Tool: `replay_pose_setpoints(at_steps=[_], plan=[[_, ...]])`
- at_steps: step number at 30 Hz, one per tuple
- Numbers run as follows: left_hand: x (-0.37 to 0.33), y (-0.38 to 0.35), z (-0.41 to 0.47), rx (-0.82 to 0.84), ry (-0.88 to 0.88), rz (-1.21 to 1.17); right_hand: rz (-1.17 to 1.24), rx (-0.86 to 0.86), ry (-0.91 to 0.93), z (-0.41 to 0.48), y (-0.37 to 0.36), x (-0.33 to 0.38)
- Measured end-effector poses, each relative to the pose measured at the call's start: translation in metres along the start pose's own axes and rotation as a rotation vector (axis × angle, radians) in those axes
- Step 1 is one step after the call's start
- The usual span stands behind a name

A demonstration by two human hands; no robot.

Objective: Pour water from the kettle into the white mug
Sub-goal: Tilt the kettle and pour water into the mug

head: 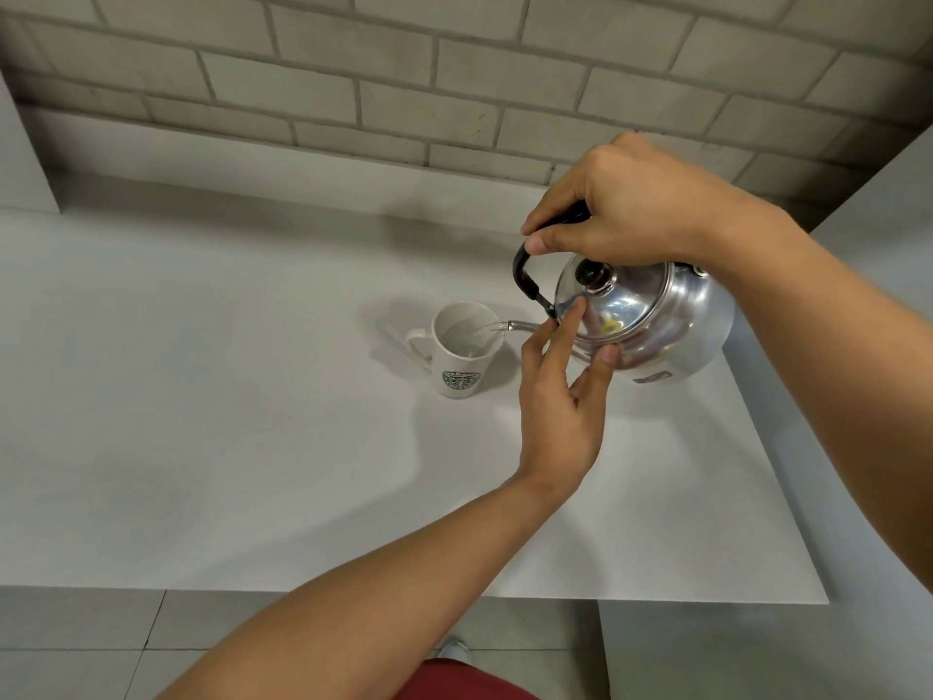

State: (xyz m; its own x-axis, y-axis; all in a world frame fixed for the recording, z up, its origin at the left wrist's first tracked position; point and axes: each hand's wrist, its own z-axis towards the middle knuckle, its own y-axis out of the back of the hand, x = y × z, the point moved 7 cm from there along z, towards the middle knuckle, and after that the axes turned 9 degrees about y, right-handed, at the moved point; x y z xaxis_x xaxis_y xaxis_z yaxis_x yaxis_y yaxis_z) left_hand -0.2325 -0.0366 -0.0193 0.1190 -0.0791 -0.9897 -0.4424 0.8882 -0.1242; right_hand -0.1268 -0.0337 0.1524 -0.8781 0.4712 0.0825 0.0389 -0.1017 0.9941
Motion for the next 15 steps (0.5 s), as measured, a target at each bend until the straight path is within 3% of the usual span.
replay_pose_setpoints(at_steps=[15], plan=[[0.014,0.010,0.004,0.108,-0.038,0.105,0.139,-0.183,-0.080,-0.042,-0.008,-0.024]])
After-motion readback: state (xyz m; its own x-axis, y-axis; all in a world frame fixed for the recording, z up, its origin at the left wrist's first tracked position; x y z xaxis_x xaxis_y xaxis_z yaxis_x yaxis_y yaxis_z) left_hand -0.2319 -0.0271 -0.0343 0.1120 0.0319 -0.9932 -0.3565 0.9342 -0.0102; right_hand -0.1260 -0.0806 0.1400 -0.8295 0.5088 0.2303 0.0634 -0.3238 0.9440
